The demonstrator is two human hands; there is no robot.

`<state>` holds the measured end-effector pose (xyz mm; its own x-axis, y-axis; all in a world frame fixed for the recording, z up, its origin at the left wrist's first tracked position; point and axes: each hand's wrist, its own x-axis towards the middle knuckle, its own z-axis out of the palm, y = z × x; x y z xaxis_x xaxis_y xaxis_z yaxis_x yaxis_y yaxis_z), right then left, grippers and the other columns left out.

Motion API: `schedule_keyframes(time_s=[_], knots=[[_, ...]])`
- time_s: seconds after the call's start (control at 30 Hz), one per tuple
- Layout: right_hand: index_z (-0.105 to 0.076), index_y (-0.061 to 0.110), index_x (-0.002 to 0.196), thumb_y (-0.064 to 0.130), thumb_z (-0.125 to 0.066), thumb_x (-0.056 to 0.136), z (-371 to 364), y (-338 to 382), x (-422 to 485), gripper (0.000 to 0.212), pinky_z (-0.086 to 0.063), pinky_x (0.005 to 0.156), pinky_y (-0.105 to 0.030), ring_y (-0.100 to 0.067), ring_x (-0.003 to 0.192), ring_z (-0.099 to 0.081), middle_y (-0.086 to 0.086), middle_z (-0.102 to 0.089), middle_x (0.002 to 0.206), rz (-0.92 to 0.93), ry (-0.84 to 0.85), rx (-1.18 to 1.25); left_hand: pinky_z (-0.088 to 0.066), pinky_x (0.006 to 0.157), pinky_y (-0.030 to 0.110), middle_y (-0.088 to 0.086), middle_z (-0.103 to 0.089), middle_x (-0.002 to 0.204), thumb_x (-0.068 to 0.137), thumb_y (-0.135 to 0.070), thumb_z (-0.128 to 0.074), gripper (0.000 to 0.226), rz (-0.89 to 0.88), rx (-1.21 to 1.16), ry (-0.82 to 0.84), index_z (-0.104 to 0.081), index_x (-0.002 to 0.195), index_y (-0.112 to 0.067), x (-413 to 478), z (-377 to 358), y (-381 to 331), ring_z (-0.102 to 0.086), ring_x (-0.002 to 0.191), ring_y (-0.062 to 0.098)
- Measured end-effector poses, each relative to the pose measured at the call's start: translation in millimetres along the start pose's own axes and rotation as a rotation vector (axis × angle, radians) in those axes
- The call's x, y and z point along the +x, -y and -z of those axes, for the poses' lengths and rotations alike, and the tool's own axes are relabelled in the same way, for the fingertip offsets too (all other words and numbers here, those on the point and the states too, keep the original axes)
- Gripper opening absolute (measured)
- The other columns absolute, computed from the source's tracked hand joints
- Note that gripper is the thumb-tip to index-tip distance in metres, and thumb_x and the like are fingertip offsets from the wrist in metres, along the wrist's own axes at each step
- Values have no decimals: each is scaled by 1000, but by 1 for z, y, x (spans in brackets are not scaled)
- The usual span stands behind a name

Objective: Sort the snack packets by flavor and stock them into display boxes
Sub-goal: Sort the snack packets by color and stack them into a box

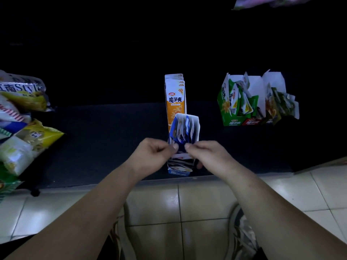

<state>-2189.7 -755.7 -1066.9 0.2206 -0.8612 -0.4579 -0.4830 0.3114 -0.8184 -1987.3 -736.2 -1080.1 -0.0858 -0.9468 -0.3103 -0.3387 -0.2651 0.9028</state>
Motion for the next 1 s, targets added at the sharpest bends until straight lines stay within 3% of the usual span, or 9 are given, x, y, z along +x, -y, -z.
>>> schedule_keyframes(time_s=[0.07,0.17,0.27,0.33,0.47,0.6,0.7,0.87,1.0], knots=[[-72,25,86,41,-60,99,1,4,2,24,-55,67,-40,-10,69,-62,4,-71,78,48,-146,1,-55,65,21,6,-78,87,103,-28,-62,30,31,-7,-38,-79,89,-8,2,2,-1,-73,77,12],[-65,32,89,25,-61,96,1,3,13,11,-57,73,-40,-15,75,-64,8,-68,79,100,-330,-65,-61,77,34,2,-78,84,97,-12,-67,16,29,19,-175,-75,84,-16,14,3,6,-72,76,15],[-59,40,105,25,-60,98,6,10,20,17,-58,76,-38,-18,83,-65,6,-66,91,110,-249,-207,-62,80,35,0,-75,90,93,-8,-67,19,76,-12,-360,-71,92,-26,28,5,5,-72,83,18],[-55,41,122,32,-62,97,11,19,25,28,-58,79,-41,-18,90,-63,5,-61,107,157,-234,-417,-60,74,30,-1,-74,89,90,-22,-77,12,97,22,-338,-69,96,-26,33,3,1,-72,83,17],[-37,41,150,46,-63,96,26,32,44,60,-57,85,-39,-24,114,-59,2,-44,142,216,-197,-777,-58,65,32,1,-73,81,69,-36,-94,41,222,96,-260,-64,91,-19,44,-11,0,-70,74,16],[-38,39,155,48,-67,95,33,26,63,67,-38,112,-30,-16,144,-39,7,-35,160,223,-8,-572,-53,53,28,-1,-69,71,74,-18,-87,25,183,242,-311,-63,78,-16,54,-10,8,-64,63,16],[-42,41,152,48,-72,92,39,19,68,68,-33,110,-24,-9,143,-38,14,-38,157,249,38,-533,-60,58,39,-1,-69,64,78,-15,-80,19,107,256,-311,-64,70,-19,55,-5,13,-67,62,21],[-48,55,139,49,-82,82,49,19,73,67,-52,104,-38,-13,117,-62,12,-62,133,162,54,-421,-57,60,40,-8,-66,77,88,-20,-72,14,-206,362,-432,-69,76,-27,49,-2,4,-65,65,13],[-46,56,135,46,-87,77,48,23,74,71,-57,96,-38,-12,104,-67,13,-63,127,180,51,-414,-60,75,54,4,-74,82,101,-23,-65,15,-96,-36,-321,-68,87,-21,45,-2,-16,-70,79,31]])
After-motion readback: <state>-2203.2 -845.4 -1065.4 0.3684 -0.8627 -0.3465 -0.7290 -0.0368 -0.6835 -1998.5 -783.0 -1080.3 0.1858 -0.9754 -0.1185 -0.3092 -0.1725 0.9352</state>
